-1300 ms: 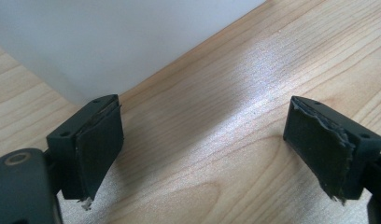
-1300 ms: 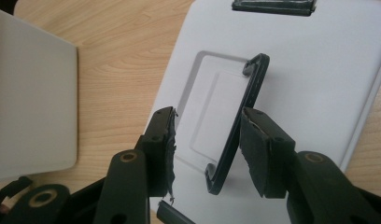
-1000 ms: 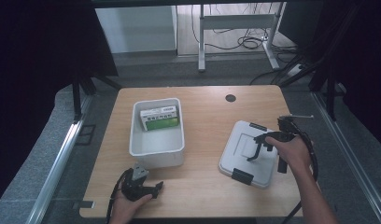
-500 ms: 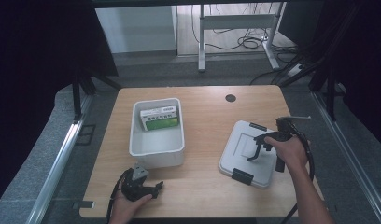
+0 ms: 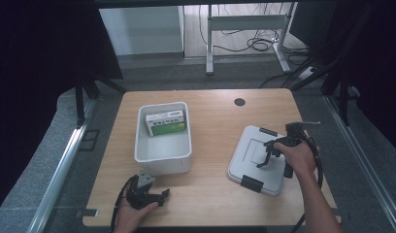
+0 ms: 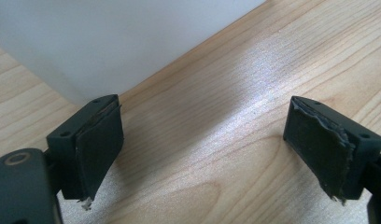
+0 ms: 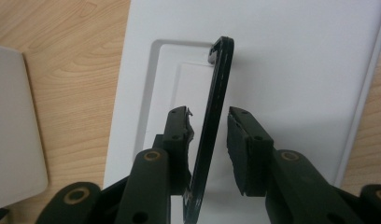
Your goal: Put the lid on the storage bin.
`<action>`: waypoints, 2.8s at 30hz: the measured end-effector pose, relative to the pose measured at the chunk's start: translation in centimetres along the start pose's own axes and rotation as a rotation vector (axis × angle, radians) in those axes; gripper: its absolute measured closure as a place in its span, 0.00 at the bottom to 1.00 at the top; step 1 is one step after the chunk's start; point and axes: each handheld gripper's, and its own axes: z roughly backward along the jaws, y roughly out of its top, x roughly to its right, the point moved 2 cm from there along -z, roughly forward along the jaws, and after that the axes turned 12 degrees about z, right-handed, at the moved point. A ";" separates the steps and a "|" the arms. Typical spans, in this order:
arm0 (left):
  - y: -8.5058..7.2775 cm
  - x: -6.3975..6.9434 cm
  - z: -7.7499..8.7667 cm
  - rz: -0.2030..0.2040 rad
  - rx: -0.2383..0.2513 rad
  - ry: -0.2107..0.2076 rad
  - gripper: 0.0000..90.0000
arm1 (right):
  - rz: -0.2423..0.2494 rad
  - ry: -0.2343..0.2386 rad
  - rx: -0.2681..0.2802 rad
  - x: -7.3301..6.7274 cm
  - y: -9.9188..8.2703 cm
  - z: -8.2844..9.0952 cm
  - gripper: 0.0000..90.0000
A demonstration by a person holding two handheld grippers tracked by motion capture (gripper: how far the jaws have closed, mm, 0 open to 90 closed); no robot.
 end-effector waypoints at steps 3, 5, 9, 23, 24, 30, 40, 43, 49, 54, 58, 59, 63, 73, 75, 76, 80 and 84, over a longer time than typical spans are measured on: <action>0.0 0.0 0.0 0.000 0.000 0.000 0.13 | -0.027 0.002 -0.015 0.1 0.0 -0.1 0.81; 0.0 0.0 0.0 0.000 0.000 0.000 0.13 | -0.038 0.002 -0.021 0.2 0.1 -0.2 0.82; 0.0 0.0 0.0 0.000 0.000 0.000 0.13 | -0.077 0.011 -0.040 0.3 0.1 -0.2 0.88; 0.0 0.0 0.0 0.000 0.000 0.000 0.13 | -0.162 0.044 -0.052 0.5 0.2 -0.3 0.94; 0.0 0.0 0.0 0.000 0.000 0.000 0.13 | -0.162 0.044 -0.052 0.5 0.2 -0.3 0.94; 0.0 0.0 0.0 0.000 0.000 -0.001 0.13 | -0.187 0.051 -0.048 0.5 0.2 -0.3 0.94; 0.0 0.0 0.0 0.000 0.000 0.000 0.13 | -0.201 0.054 -0.051 0.6 0.2 -0.2 0.94; 0.0 0.0 0.0 0.001 0.000 0.000 0.13 | -0.205 0.060 -0.046 0.6 0.2 -0.1 0.94; 0.0 0.0 0.0 0.000 0.000 0.000 0.13 | -0.195 0.069 -0.033 0.4 0.3 0.7 0.94; 0.0 0.0 0.0 0.000 0.000 -0.001 0.13 | -0.168 0.078 -0.019 0.0 0.4 1.5 0.94; 0.0 0.0 0.0 -0.001 0.000 0.000 0.13 | -0.154 0.081 -0.015 -0.3 0.5 1.9 0.94; 0.0 0.0 0.0 -0.002 0.000 0.000 0.13 | -0.138 0.084 -0.010 -0.6 0.6 2.3 0.94; 0.0 0.0 0.0 -0.002 0.000 0.000 0.13 | -0.118 0.089 0.001 -1.2 0.7 3.0 0.94; 0.0 0.0 0.0 0.000 0.000 0.000 0.13 | -0.079 0.117 0.016 -2.6 1.1 4.3 0.94; 0.0 0.0 0.0 0.000 0.000 0.000 0.13 | -0.070 0.121 0.018 -2.8 1.2 4.5 0.94; 0.0 0.0 0.0 0.000 0.000 0.000 0.13 | -0.064 0.119 0.019 -2.9 1.2 4.6 0.94; 0.0 0.0 0.0 0.000 0.000 0.000 0.13 | -0.056 0.121 0.022 -3.2 1.3 4.9 0.94; 0.0 0.0 0.0 0.000 -0.001 0.000 0.13 | -0.048 0.119 0.027 -3.5 1.4 5.2 0.94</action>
